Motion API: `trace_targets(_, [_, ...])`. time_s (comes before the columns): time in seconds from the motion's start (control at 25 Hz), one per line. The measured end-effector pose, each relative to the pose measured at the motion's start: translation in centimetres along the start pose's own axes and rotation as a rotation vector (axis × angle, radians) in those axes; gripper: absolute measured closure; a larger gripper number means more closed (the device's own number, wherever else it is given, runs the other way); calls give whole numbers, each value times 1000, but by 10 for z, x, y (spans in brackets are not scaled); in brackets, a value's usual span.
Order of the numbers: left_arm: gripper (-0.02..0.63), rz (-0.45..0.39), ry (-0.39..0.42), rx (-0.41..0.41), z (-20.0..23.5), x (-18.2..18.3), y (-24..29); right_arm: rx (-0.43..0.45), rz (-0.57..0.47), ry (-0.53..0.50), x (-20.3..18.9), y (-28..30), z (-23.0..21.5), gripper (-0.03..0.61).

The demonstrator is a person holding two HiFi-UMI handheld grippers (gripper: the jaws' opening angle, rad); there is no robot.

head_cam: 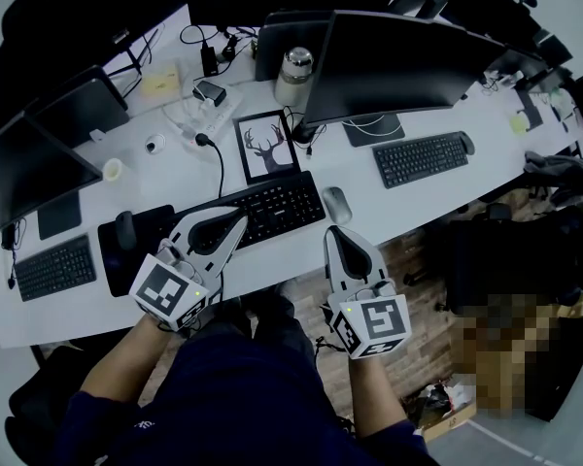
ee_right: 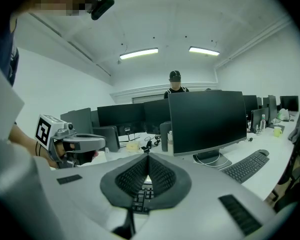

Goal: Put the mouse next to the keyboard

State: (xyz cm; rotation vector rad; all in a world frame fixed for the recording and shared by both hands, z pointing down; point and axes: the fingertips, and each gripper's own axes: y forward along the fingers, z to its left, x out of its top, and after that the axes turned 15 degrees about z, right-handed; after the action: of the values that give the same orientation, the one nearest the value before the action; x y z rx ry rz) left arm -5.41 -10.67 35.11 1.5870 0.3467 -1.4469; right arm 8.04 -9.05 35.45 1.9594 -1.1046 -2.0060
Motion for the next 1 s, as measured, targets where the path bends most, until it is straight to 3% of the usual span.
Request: trace_targets(1.0, [575, 10, 8, -5, -10, 3, 10, 0, -14, 47, -6, -4, -21, 577])
